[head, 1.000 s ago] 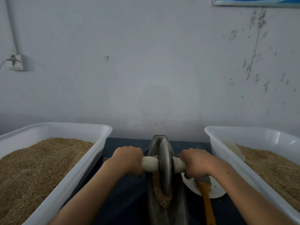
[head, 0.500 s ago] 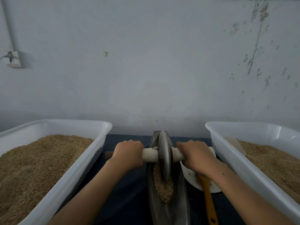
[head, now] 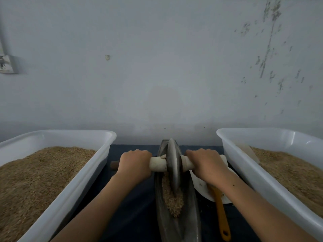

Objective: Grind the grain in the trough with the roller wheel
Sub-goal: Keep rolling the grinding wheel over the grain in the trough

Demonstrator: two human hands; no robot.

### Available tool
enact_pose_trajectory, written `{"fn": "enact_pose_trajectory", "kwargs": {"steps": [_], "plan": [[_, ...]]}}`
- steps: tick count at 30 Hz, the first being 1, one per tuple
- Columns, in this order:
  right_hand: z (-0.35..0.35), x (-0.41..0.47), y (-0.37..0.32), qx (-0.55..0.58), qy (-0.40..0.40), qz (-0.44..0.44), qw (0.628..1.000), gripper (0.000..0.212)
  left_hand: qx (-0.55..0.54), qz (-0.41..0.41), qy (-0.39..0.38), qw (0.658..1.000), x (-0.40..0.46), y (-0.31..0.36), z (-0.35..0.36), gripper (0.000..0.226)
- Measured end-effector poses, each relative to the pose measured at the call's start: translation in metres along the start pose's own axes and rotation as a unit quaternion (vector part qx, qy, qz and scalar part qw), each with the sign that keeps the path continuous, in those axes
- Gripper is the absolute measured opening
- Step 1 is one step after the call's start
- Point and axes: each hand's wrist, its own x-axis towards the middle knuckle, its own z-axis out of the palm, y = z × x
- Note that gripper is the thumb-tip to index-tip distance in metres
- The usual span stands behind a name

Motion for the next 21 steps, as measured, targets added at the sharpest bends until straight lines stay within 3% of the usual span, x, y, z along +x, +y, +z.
{"fn": "enact_pose_trajectory", "kwargs": {"steps": [2,5,13,17,21], "plan": [[0.003,0.000,-0.001,-0.001,0.023,0.007,1.000,0.017,-0.007,0.000,0.021,1.000,-0.002,0.000,0.002,0.021],[-0.001,-0.001,0.000,0.000,-0.004,0.007,1.000,0.017,-0.003,0.013,0.016,1.000,-0.002,-0.001,0.002,0.024],[-0.024,-0.004,0.006,0.051,-0.222,-0.014,0.974,0.020,-0.019,0.043,-0.159,0.986,-0.002,-0.006,-0.013,0.040],[-0.021,-0.003,0.001,0.004,-0.167,-0.014,0.986,0.016,-0.013,0.019,-0.139,0.990,-0.002,-0.005,-0.010,0.039],[-0.013,-0.002,-0.004,-0.030,-0.051,0.003,0.998,0.017,-0.006,0.000,-0.050,0.999,-0.001,-0.002,-0.003,0.029]]}}
